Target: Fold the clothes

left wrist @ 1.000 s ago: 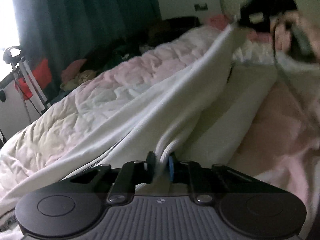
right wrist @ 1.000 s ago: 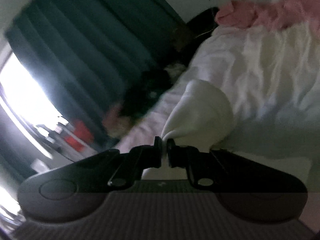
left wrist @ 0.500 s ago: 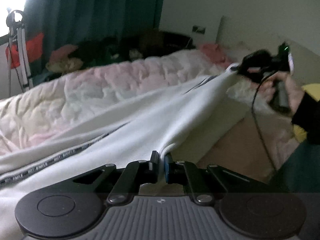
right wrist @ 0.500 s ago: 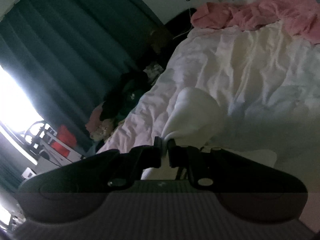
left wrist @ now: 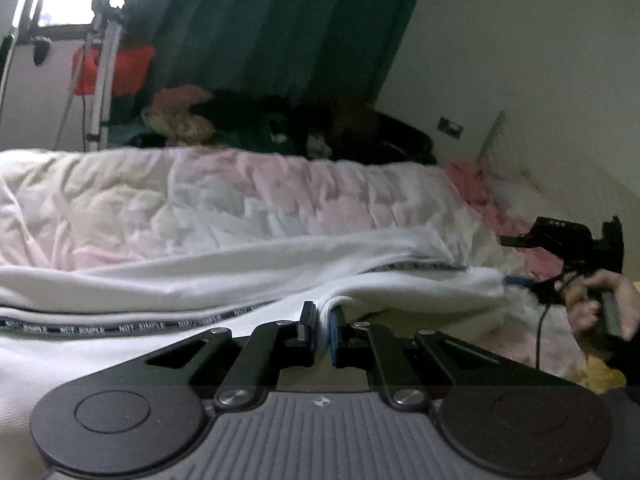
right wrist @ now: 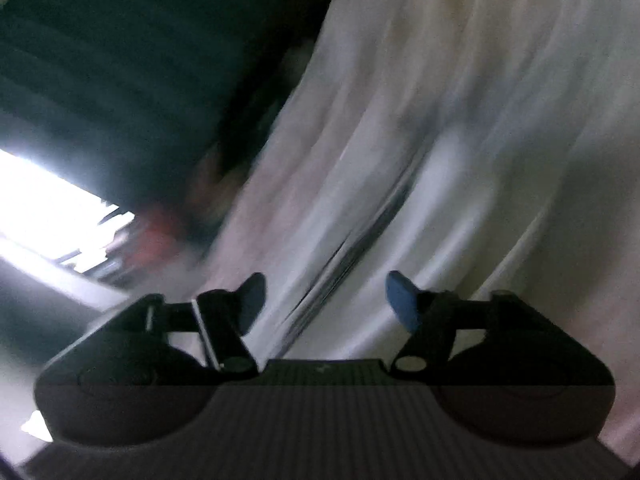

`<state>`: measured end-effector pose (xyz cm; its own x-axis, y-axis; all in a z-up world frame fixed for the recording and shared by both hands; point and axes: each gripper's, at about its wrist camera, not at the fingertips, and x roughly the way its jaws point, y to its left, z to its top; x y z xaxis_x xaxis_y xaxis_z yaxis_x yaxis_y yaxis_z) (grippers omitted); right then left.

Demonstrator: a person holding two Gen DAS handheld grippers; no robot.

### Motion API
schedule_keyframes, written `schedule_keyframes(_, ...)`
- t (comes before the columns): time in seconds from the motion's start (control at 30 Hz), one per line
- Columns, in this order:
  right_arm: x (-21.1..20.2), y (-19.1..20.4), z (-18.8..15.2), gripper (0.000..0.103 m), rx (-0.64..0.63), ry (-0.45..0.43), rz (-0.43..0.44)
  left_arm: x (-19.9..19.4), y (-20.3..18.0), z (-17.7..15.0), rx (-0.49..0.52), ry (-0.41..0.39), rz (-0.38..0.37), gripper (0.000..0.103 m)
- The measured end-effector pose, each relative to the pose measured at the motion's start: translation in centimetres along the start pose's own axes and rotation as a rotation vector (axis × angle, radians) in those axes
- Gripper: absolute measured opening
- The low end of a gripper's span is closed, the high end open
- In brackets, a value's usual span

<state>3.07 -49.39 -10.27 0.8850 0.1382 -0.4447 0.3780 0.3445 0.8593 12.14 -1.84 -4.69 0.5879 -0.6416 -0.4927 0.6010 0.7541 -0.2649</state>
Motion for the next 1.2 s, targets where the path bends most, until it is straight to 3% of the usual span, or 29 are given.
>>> schedule_keyframes(0.07, 4.1, -0.8, -3.1, 0.074, 0.133, 0.261, 0.170, 0.2, 0.0, 0.0, -0.024, -0.007, 0.011, 0.007)
schedule_keyframes(0.1, 5.9, -0.8, -4.7, 0.075, 0.167, 0.374, 0.196, 0.3, 0.1, 0.0, -0.048, -0.003, 0.011, 0.007)
schedule_keyframes(0.17, 8.4, 0.5, -7.9, 0.075, 0.096, 0.531, 0.191, 0.5, 0.4, -0.1, -0.088, 0.000, 0.012, 0.007)
schedule_keyframes(0.23, 9.7, 2.0, -9.8, 0.075, 0.010, 0.578, 0.202, 0.6, 0.3, -0.2, -0.091, -0.005, 0.017, 0.007)
schedule_keyframes(0.37, 12.0, 2.5, -11.0, 0.075, 0.043, 0.598, 0.259, 0.5, 0.3, -0.2, -0.118, -0.017, 0.016, 0.007)
schedule_keyframes(0.5, 11.5, 0.6, -8.8, 0.074, 0.082, 0.378, 0.168, 0.5, 0.4, -0.2, -0.132, -0.023, 0.012, 0.007)
schedule_keyframes(0.63, 7.8, -1.6, -4.9, 0.075, 0.146, 0.022, 0.074, 0.6, 0.8, -0.4, -0.179, -0.003, 0.003, 0.007)
schedule_keyframes(0.73, 5.2, -3.2, -2.0, 0.075, 0.239, -0.157, 0.076, 0.7, 0.9, -0.6, -0.190, 0.011, 0.001, 0.007)
schedule_keyframes(0.9, 2.1, -5.6, 1.0, 0.074, 0.337, -0.312, 0.075, 1.1, 0.6, -1.3, -0.178, 0.052, 0.007, 0.007)
schedule_keyframes(0.97, 1.2, -6.3, 1.6, 0.060, 0.335, -0.355, 0.032, 1.4, 0.5, -1.9, -0.188, 0.074, 0.029, 0.007)
schedule_keyframes(1.0, 1.0, -6.6, 2.0, 0.043, 0.325, -0.353, -0.016, 1.5, 0.5, -2.2, -0.194, 0.085, 0.041, 0.007)
schedule_keyframes(1.07, 0.6, -7.4, 3.1, 0.026, 0.292, -0.325, -0.194, 1.8, 0.4, -2.9, -0.203, 0.112, 0.058, 0.007)
schedule_keyframes(1.1, 0.3, -7.8, 2.9, 0.026, 0.298, -0.325, -0.271, 1.9, 0.4, -3.2, -0.202, 0.122, 0.062, 0.009)
schedule_keyframes(1.2, -1.4, -8.6, 1.9, 0.027, 0.364, -0.374, -0.350, 1.7, 0.5, -3.3, -0.207, 0.137, 0.058, 0.015)
